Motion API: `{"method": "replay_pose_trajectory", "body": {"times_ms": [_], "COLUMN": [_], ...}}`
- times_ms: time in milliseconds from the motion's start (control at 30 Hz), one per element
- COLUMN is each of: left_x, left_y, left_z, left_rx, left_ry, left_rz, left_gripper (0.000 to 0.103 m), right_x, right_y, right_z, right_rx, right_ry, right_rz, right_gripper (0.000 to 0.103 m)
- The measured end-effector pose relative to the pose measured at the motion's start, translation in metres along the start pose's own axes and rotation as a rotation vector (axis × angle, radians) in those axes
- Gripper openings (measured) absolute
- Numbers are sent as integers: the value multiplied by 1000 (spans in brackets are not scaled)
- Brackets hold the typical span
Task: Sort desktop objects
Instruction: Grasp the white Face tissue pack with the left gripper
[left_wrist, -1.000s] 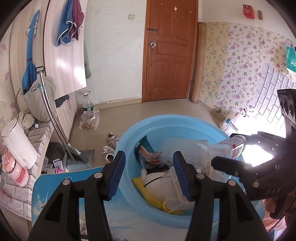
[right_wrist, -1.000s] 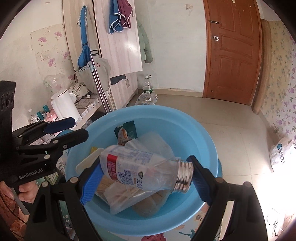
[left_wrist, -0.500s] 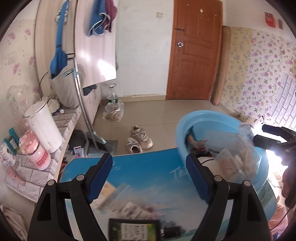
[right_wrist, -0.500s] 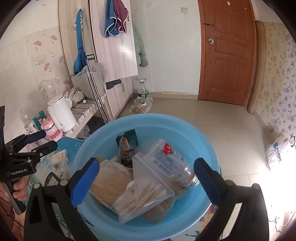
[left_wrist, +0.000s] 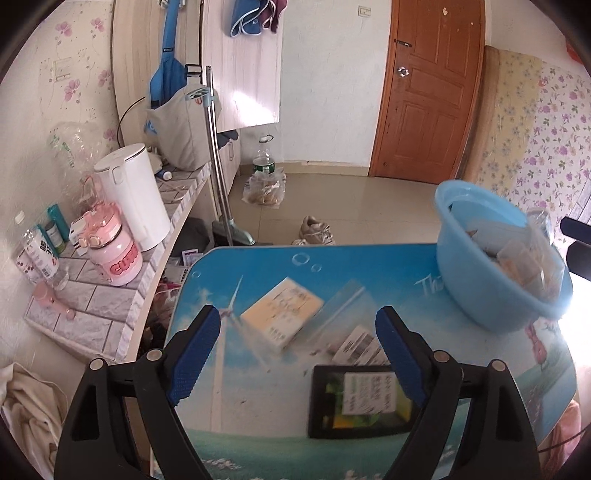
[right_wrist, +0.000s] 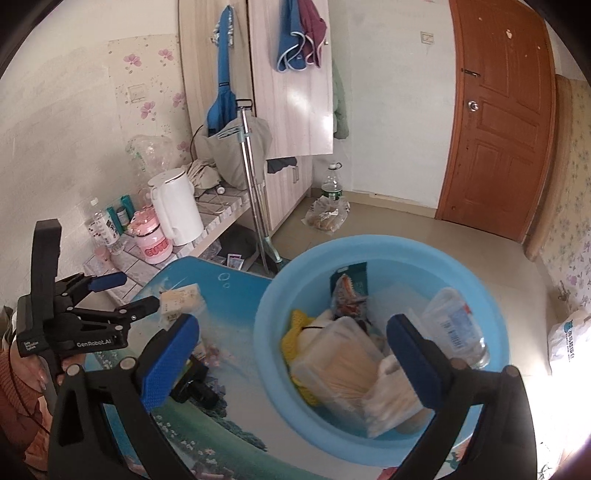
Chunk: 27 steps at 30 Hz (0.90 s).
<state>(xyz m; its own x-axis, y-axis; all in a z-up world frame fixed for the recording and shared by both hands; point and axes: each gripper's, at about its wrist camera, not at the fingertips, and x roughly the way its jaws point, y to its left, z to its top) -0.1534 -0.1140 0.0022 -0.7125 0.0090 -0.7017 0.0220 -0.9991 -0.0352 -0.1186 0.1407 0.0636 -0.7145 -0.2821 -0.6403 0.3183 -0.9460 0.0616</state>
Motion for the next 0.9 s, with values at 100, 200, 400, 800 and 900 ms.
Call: {"method": "replay_pose_trajectory", "body": {"times_ms": [100,200,400,800,900], "left_x": [4,15,53,94,88], "left_y": [11,28,48,34,36], "left_z": [-6,-7,-5,-5,-3], "left_rx": [0,-15,40,183,192], "left_ry": [10,35,102,176,162], "left_rz": [9,10,9,-199,-212], "left_gripper": [86,86,86,52,52], "right_x": [6,17,49,119,127], "right_y": [22,41,76,85,82], "right_z": [-1,-1,-4,-18,-21], "right_rx": [-24,-37,-57,-20,-6], "right_ry": [4,22,98,275,291], "right_rz": [32,65,145,133,126], "right_gripper": [103,103,86,67,67]}}
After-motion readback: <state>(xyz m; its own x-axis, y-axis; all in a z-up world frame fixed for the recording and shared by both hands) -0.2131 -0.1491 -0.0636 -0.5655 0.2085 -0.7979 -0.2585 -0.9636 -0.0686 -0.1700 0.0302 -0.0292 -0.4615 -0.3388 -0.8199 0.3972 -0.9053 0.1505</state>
